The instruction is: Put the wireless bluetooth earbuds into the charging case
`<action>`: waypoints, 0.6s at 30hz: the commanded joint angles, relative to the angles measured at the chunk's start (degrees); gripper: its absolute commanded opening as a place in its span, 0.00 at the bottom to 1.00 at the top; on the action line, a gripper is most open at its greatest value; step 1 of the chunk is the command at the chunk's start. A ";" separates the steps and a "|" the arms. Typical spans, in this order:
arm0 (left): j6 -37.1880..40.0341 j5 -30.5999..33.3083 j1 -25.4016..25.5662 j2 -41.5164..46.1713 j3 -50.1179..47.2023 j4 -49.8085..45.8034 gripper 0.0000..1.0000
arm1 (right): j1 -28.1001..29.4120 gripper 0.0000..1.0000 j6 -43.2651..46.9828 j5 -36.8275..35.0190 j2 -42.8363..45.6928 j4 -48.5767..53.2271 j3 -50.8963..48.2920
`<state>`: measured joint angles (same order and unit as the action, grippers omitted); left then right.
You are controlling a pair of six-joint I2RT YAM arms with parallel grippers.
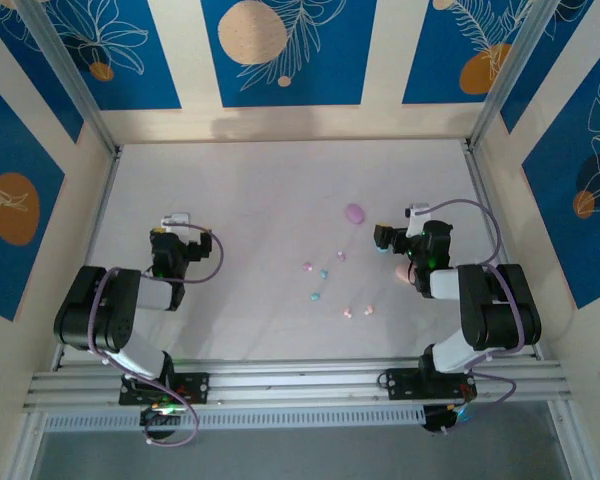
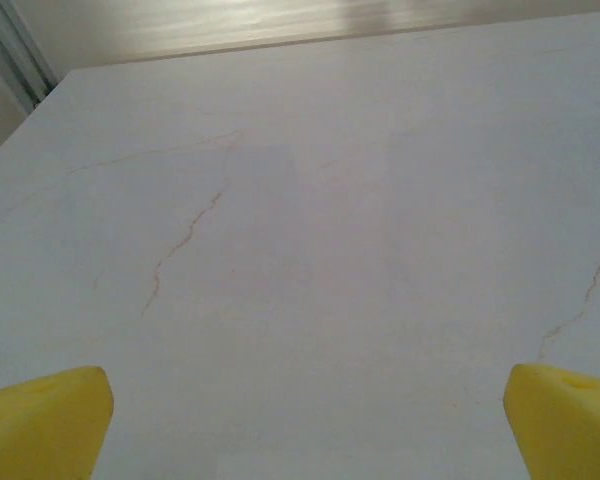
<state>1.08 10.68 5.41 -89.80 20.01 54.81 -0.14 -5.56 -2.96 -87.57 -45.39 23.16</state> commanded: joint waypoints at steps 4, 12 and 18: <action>0.50 -0.91 -0.49 0.42 0.82 -0.05 1.00 | -0.26 0.99 0.31 0.32 0.38 -0.19 1.01; 0.55 -0.92 -0.49 0.42 0.91 -0.16 1.00 | -0.66 0.99 -0.06 1.12 0.34 -0.10 1.10; 1.47 -4.00 -0.49 0.42 1.39 -1.11 1.00 | -1.18 0.99 -0.37 2.17 0.30 -0.14 1.06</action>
<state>1.67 9.34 5.41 -89.80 20.23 54.41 -0.80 -5.58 -2.31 -87.57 -45.41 23.16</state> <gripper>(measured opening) 0.999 0.993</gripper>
